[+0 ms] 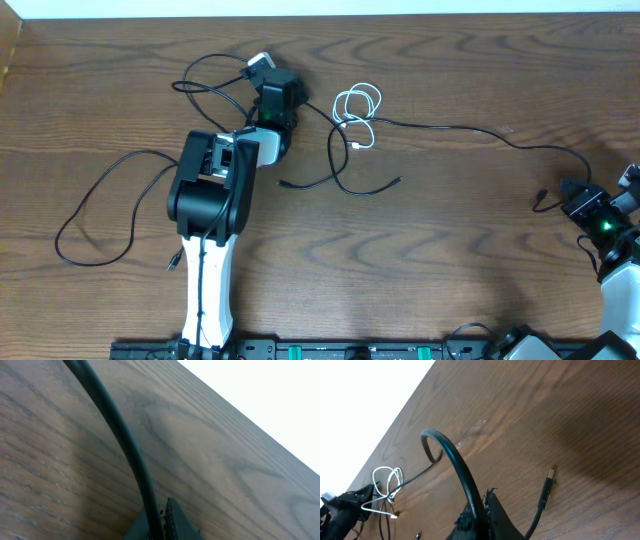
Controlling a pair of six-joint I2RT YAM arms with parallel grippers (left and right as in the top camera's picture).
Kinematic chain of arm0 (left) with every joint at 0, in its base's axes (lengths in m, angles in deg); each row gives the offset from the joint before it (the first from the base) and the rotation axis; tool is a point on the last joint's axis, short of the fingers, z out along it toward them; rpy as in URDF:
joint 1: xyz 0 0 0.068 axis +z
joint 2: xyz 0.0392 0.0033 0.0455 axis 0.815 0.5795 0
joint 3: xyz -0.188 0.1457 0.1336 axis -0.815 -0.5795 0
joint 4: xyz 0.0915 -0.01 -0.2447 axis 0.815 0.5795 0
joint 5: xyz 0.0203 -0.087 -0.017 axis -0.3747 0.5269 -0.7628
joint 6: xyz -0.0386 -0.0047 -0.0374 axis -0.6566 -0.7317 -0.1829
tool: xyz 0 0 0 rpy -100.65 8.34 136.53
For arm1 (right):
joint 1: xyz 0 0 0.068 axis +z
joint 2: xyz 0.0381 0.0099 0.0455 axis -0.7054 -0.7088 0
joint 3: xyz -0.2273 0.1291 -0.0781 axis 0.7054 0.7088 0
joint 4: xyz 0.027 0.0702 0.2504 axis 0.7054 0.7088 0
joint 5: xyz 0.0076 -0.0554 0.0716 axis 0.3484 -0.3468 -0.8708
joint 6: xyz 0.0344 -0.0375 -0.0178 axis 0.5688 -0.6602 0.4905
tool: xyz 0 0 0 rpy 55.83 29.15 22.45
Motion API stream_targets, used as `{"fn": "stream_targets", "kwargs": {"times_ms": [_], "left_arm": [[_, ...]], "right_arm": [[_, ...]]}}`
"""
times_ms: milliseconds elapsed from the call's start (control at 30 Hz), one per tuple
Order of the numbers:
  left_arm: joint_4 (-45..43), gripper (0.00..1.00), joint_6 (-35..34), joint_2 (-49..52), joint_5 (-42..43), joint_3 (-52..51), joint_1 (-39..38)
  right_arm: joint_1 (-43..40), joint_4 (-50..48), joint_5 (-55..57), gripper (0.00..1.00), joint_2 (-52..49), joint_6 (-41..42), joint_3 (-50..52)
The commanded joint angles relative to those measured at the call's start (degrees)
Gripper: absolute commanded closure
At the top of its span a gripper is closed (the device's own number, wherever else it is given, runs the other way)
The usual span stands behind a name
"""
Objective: Untangle cables
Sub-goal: 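Drag the black cable to the top-left table corner with the left gripper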
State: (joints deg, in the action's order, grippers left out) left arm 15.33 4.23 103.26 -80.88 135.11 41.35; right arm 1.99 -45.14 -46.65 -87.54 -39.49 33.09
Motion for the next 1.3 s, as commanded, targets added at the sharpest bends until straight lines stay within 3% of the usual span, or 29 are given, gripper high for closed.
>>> {"fn": "stream_targets", "kwargs": {"times_ms": [0, 267, 533, 833, 933, 1267], "left_arm": [[-0.3, 0.92, -0.3, -3.8, 1.6, 0.2, 1.1], [0.8, 0.93, 0.2, -15.5, 1.6, 0.2, 3.3], [2.3, 0.92, 8.0, -28.0, 1.5, 0.2, 5.1], [8.3, 0.93, 8.2, -39.6, 1.3, 0.2, 7.8], [8.8, 0.92, 11.8, -42.8, 1.2, 0.2, 8.5], [16.2, 0.92, 22.3, -49.4, -10.3, 0.2, 8.6]], "right_arm": [[0.6, 0.1, -0.2, 0.99, 0.7, -1.2, -0.2], [0.6, 0.0, -0.2, 0.99, 0.7, -1.2, -0.2], [0.6, 0.0, -0.2, 0.99, 0.7, -1.2, -0.2], [0.6, 0.0, -0.2, 0.99, 0.7, -1.2, -0.2], [0.6, 0.0, -0.2, 0.99, 0.7, -1.2, -0.2], [0.6, 0.0, -0.2, 0.99, 0.7, -1.4, -0.2]]}}
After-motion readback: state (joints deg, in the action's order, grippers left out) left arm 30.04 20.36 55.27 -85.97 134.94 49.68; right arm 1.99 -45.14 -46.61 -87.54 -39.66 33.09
